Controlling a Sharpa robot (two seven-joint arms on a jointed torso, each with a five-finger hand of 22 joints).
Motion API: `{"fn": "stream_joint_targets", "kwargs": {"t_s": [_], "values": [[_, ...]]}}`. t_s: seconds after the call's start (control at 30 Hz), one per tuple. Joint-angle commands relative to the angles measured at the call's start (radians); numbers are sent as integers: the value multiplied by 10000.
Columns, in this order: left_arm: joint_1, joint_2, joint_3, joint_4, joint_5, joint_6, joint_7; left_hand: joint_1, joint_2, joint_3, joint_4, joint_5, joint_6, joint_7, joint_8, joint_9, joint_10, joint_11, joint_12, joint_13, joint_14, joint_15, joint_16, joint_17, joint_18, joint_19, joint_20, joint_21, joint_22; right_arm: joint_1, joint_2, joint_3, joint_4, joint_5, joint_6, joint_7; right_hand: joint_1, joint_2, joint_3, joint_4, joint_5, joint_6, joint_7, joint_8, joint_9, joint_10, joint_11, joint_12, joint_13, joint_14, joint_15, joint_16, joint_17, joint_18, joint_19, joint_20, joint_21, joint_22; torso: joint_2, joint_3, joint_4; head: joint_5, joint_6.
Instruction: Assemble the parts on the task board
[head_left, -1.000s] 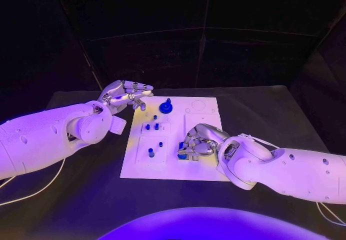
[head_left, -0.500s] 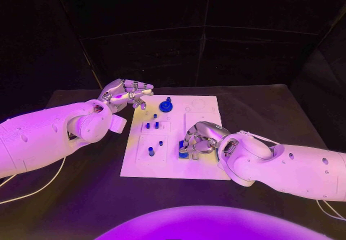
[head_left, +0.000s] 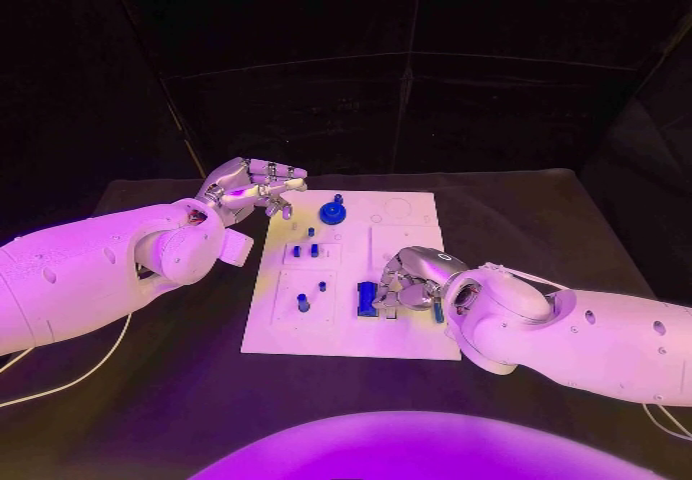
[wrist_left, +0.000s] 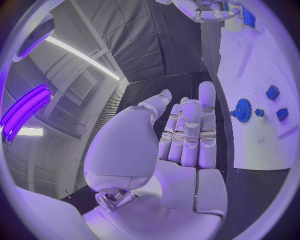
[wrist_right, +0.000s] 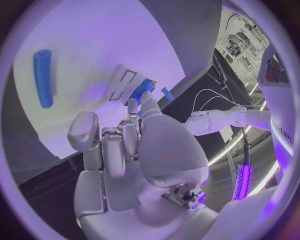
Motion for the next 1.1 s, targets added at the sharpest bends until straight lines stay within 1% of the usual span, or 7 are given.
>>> {"fn": "stream_joint_targets", "kwargs": {"t_s": [0.03, 0.3, 0.43, 0.6, 0.83, 0.93, 1.1], "values": [[12, -11, 4, 18, 40, 105, 33, 4, 117, -36, -6, -26, -51, -7, 7, -17, -72, 3, 45, 10, -81, -18, -61, -9, 128, -4, 86, -66, -10, -1, -144, -5, 90, -17, -129, 48, -221, -95, -112, 98, -35, -33, 11, -13, -29, 191, -178, 2, -19, 1006, -15, 51, 2472, -165, -46, -55, 8, -27, 1, -8, 0, -22, 21], [12, -53, 1, 37, 40, 105, 32, 4, 117, -36, -6, -26, -51, -7, 7, -17, -72, 3, 45, 10, -81, -18, -61, -9, 128, -4, 86, -66, -10, 3, -1045, -6, 370, 1258, -1746, 1123, -598, -74, -252, 384, 521, -499, 242, -426, -219, 54, 13, -223, -149, 975, 135, -12, 2336, -125, -187, 62, -151, -287, -7, -12, -12, -79, 92], [12, -59, 0, 34, 40, 109, 32, 4, 117, -36, -6, -26, -51, -7, 7, -17, -72, 3, 45, 10, -81, -18, -61, -9, 128, -4, 86, -66, -10, 9, -1630, -5, 526, 1744, -1978, 1531, -853, -129, -431, 573, 983, -688, 363, -686, -337, -35, 120, -372, -240, 968, 229, -29, 2305, -106, -243, 146, -216, -384, -17, -10, -33, -148, 129], [13, -52, -3, 31, 40, 111, 31, 4, 117, -36, -6, -26, -51, -7, 7, -17, -72, 3, 45, 10, -81, -18, -61, -9, 128, -4, 86, -66, -10, 15, -2323, -6, 668, 1813, -1618, 1407, -1117, -142, -676, 820, 1446, -736, 440, -962, -465, -141, 197, -570, -364, 950, 306, -66, 2231, -72, -325, 238, -316, -536, -55, -37, -85, -194, 124], [13, -27, -17, 12, 40, 119, 22, 4, 117, -36, -6, -26, -51, -7, 7, -17, -72, 3, 45, 10, -81, -18, -61, -9, 128, -4, 86, -66, -10, 8, -2738, -13, 570, 1027, -767, 714, -1299, -176, -931, 1041, 1338, -528, 404, -1032, -494, -152, 179, -622, -395, 934, 301, -102, 2162, -57, -341, 256, -353, -577, -64, -17, -142, -266, 133], [13, -20, -43, 13, 40, 128, 24, 4, 117, -36, -6, -26, -51, -7, 7, -17, -72, 3, 45, 10, -81, -18, -61, -9, 128, -4, 86, -66, -10, 1, -2700, -16, 477, 629, -383, 383, -1409, -218, -1086, 1195, 1170, -351, 351, -996, -459, -157, 140, -649, -412, 924, 273, -126, 2119, -48, -357, 238, -387, -620, -61, -21, -100, -328, 128], [13, -21, -82, 17, 40, 140, 24, 4, 117, -36, -6, -26, -51, -7, 7, -17, -72, 3, 45, 10, -81, -18, -61, -9, 128, -4, 86, -66, -10, -9, -2565, -21, 349, 198, 48, 39, -1537, -291, -1270, 1417, 1000, -165, 279, -921, -357, -158, 82, -677, -427, 915, 223, -150, 2078, -45, -357, 196, -416, -645, -60, -22, -82, -344, 127]]}}
